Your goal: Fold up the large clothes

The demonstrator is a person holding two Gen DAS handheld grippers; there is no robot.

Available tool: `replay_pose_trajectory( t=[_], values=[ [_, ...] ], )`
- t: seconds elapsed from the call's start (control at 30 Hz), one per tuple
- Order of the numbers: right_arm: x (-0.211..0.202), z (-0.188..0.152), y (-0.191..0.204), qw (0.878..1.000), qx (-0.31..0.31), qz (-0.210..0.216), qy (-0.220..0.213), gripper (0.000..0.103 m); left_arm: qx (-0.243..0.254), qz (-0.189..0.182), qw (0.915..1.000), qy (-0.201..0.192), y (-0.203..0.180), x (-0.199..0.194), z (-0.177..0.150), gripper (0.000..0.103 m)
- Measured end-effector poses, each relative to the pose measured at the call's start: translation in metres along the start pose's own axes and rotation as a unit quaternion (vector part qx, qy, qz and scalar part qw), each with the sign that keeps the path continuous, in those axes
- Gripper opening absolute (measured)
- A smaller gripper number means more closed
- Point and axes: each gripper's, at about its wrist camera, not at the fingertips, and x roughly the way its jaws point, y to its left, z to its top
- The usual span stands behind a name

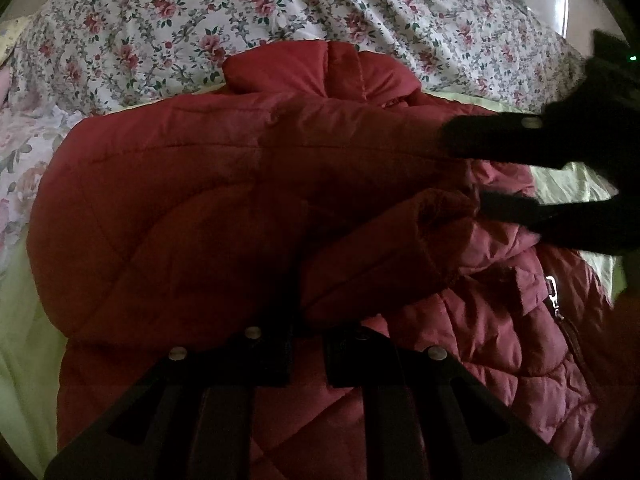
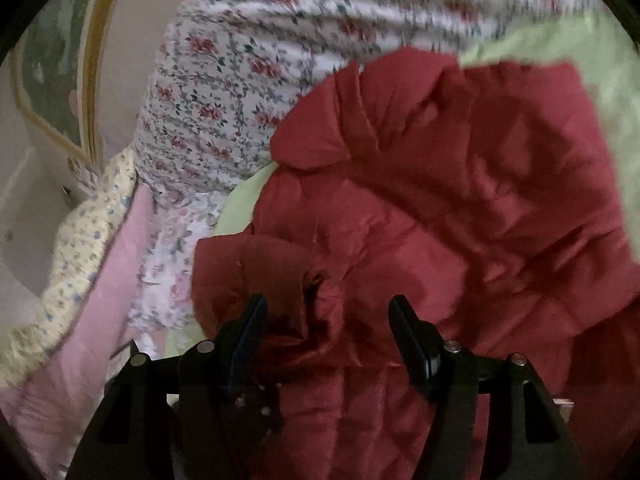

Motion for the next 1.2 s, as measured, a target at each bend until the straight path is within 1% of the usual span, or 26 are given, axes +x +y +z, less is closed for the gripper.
replay_pose_trajectory(
  t=[0.03,0.07,0.1,0.17,0.27,0.37,0.43,0.47,0.63,0.73,0.77,0.8,0.83,0.87,0.9,0.97,1.07,1.13,1.17,1.2],
  values=[
    [0.007,0.000,-0.004,1.000,0.012,0.016,0.008,0.059,0.003,-0.001,1.0000,0.001,-0.001,0.000,0.000,0.013],
    [0.009,-0.001,-0.005,1.000,0.017,0.019,0.010,0.038,0.006,-0.003,1.0000,0.004,-0.002,-0.001,-0.001,0.020],
    [0.012,-0.001,-0.007,1.000,0.019,0.007,0.010,0.014,0.009,-0.008,0.9999,0.009,-0.002,-0.001,-0.002,0.033],
    [0.009,-0.001,-0.007,1.000,0.013,-0.004,0.001,0.013,0.012,-0.028,0.9994,0.015,-0.001,-0.003,-0.005,0.048],
    [-0.001,0.002,-0.004,0.999,-0.010,-0.035,-0.017,0.009,0.021,-0.031,0.9991,0.018,0.001,-0.008,-0.009,0.049],
    [-0.019,0.008,-0.005,0.996,-0.033,-0.076,-0.041,0.009,0.012,-0.045,0.9986,0.027,0.012,-0.010,-0.012,0.049],
    [-0.028,0.013,-0.008,0.992,-0.041,-0.103,-0.053,0.007,0.005,-0.034,0.9991,0.026,0.021,-0.013,-0.011,0.049],
    [-0.036,0.016,-0.010,0.989,-0.046,-0.125,-0.064,0.007,0.001,-0.029,0.9993,0.024,0.026,-0.016,-0.010,0.049],
    [-0.063,0.030,-0.022,0.975,-0.063,-0.195,-0.088,0.007,-0.027,-0.012,0.9995,-0.003,0.057,-0.033,0.004,0.049],
    [-0.074,0.035,-0.023,0.962,-0.083,-0.240,-0.096,0.007,-0.041,0.003,0.9990,-0.018,0.074,-0.040,0.016,0.049],
    [-0.077,0.035,-0.023,0.956,-0.094,-0.261,-0.099,0.002,-0.048,0.009,0.9985,-0.022,0.081,-0.040,0.021,0.049],
    [-0.078,0.036,-0.022,0.946,-0.104,-0.288,-0.104,0.000,-0.055,0.014,0.9981,-0.025,0.087,-0.041,0.023,0.049],
    [-0.081,0.037,-0.022,0.939,-0.113,-0.306,-0.109,0.000,-0.060,0.019,0.9977,-0.025,0.093,-0.039,0.026,0.049],
    [-0.082,0.038,-0.023,0.935,-0.115,-0.316,-0.111,0.000,-0.066,0.026,0.9971,-0.025,0.098,-0.037,0.029,0.049],
    [-0.084,0.039,-0.026,0.934,-0.114,-0.320,-0.111,0.000,-0.071,0.032,0.9966,-0.024,0.103,-0.033,0.032,0.049],
    [-0.086,0.040,-0.031,0.936,-0.108,-0.318,-0.109,0.000,-0.077,0.043,0.9959,-0.018,0.109,-0.022,0.037,0.049],
    [-0.086,0.036,-0.033,0.948,-0.097,-0.284,-0.104,0.000,-0.079,0.051,0.9955,-0.008,0.115,-0.007,0.041,0.049],
    [-0.084,0.032,-0.027,0.956,-0.095,-0.260,-0.102,0.006,-0.081,0.051,0.9954,0.005,0.118,0.005,0.041,0.049],
    [-0.083,0.028,-0.020,0.959,-0.099,-0.245,-0.103,0.006,-0.082,0.048,0.9954,0.013,0.120,0.011,0.040,0.049],
    [-0.080,0.027,-0.014,0.959,-0.104,-0.241,-0.104,0.008,-0.082,0.044,0.9955,0.020,0.120,0.017,0.039,0.049]
  ],
)
